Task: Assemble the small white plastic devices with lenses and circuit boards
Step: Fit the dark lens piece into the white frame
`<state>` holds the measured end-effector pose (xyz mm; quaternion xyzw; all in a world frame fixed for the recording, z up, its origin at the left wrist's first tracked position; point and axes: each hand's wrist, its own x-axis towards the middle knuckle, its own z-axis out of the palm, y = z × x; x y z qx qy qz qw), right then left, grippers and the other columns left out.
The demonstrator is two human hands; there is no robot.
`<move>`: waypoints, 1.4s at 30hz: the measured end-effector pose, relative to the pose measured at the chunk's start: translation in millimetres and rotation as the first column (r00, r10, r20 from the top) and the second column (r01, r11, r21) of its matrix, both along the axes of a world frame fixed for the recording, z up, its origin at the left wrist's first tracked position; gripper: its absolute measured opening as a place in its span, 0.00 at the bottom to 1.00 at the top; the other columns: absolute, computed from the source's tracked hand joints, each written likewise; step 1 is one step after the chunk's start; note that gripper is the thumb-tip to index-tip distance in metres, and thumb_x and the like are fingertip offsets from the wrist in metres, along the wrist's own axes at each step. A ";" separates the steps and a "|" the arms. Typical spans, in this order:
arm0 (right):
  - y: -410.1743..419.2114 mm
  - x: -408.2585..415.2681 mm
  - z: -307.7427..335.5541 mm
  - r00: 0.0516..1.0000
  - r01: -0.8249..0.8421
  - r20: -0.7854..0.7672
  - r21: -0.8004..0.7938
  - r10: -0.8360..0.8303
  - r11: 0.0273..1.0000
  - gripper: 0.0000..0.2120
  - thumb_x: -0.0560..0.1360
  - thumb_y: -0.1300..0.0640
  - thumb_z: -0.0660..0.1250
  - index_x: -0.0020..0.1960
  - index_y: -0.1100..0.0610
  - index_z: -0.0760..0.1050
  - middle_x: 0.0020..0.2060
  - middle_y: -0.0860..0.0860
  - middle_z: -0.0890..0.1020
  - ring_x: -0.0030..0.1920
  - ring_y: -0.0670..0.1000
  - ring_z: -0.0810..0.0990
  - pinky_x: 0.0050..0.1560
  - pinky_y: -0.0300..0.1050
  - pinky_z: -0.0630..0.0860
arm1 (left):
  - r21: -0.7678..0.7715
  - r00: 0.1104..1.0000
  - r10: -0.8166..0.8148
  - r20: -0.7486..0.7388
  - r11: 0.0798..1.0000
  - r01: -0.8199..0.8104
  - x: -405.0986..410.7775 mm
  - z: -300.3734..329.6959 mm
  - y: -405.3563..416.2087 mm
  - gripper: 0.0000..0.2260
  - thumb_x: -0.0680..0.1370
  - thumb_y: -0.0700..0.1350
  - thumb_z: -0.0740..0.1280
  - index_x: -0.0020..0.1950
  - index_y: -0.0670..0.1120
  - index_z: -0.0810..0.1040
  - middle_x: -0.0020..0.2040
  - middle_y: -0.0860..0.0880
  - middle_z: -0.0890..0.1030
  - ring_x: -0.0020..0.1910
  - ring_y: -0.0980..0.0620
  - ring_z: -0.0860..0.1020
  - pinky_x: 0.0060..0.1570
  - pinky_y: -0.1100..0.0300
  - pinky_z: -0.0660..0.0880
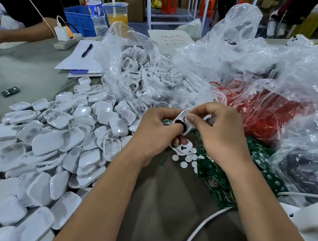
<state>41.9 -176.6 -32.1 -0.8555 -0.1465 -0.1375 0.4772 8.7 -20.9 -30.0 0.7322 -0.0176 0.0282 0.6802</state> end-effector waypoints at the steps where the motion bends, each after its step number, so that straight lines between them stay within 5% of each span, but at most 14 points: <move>1: -0.9 1.0 -0.2 1.000 -0.002 -0.008 0.006 0.002 1.000 0.02 0.76 0.58 0.77 0.46 0.52 0.85 0.26 0.32 0.77 0.29 0.32 0.75 0.32 0.25 0.67 | -0.003 1.000 0.001 -0.005 1.000 -0.002 0.4 -0.2 0.2 0.15 0.77 0.30 0.64 0.53 0.45 0.87 0.32 0.51 0.82 0.28 0.54 0.80 0.31 0.64 0.75; 8: 3.4 1.7 -0.4 1.000 0.013 0.017 -0.057 -0.012 0.998 0.02 0.76 0.58 0.77 0.45 0.53 0.85 0.40 0.42 0.81 0.36 0.31 0.76 0.38 0.24 0.67 | -0.005 1.000 -0.004 0.003 1.000 0.004 2.7 -3.6 -0.2 0.16 0.76 0.30 0.65 0.52 0.46 0.87 0.33 0.51 0.83 0.29 0.53 0.81 0.29 0.65 0.74; 18: 11.2 -1.8 -3.2 0.990 0.052 0.139 -0.118 -0.036 0.992 0.06 0.74 0.60 0.78 0.43 0.52 0.82 0.40 0.47 0.80 0.40 0.33 0.75 0.43 0.25 0.66 | -0.057 1.000 -0.016 -0.027 0.998 0.014 4.5 -6.4 0.8 0.16 0.76 0.29 0.63 0.54 0.43 0.87 0.36 0.46 0.81 0.29 0.52 0.80 0.30 0.65 0.73; 22: 10.3 0.7 -6.9 0.996 0.073 0.044 -0.028 -0.072 0.997 0.10 0.75 0.54 0.78 0.47 0.52 0.77 0.40 0.44 0.81 0.36 0.39 0.76 0.37 0.28 0.68 | -0.095 0.999 -0.022 -0.033 0.995 0.019 4.2 -6.1 1.3 0.16 0.76 0.28 0.63 0.54 0.43 0.87 0.36 0.46 0.80 0.28 0.53 0.79 0.30 0.65 0.73; 28: 8.3 0.3 -7.0 0.961 0.005 -0.263 0.337 0.089 0.942 0.09 0.76 0.59 0.77 0.50 0.51 0.78 0.41 0.54 0.87 0.41 0.58 0.87 0.45 0.61 0.85 | -0.087 0.999 -0.041 -0.030 0.995 0.038 3.2 -4.5 2.2 0.17 0.76 0.28 0.63 0.56 0.42 0.86 0.37 0.44 0.81 0.29 0.52 0.78 0.31 0.65 0.74; 31: 9.5 0.0 -6.4 0.945 -0.006 -0.297 0.411 0.141 0.911 0.09 0.77 0.62 0.76 0.51 0.53 0.78 0.39 0.55 0.87 0.37 0.56 0.87 0.36 0.52 0.83 | -0.073 0.998 -0.047 -0.034 0.996 0.044 3.0 -3.4 2.7 0.17 0.76 0.28 0.63 0.56 0.42 0.86 0.37 0.44 0.82 0.29 0.52 0.78 0.31 0.65 0.74; 34: 9.6 0.2 -5.7 0.921 -0.017 -0.334 0.480 0.200 0.877 0.08 0.79 0.65 0.72 0.53 0.54 0.78 0.34 0.49 0.84 0.26 0.41 0.78 0.26 0.33 0.71 | -0.085 0.998 -0.049 -0.044 0.995 0.046 3.2 -2.1 3.7 0.16 0.77 0.28 0.64 0.57 0.41 0.86 0.37 0.42 0.82 0.29 0.52 0.78 0.31 0.66 0.73; 42: 10.8 -0.3 -5.7 0.922 -0.047 -0.333 0.410 0.197 0.911 0.08 0.82 0.64 0.68 0.57 0.52 0.77 0.39 0.49 0.80 0.25 0.38 0.75 0.27 0.29 0.68 | -0.066 0.999 -0.032 -0.032 0.997 0.030 1.3 -0.8 -0.1 0.17 0.77 0.27 0.63 0.56 0.41 0.86 0.36 0.46 0.82 0.29 0.52 0.79 0.31 0.65 0.75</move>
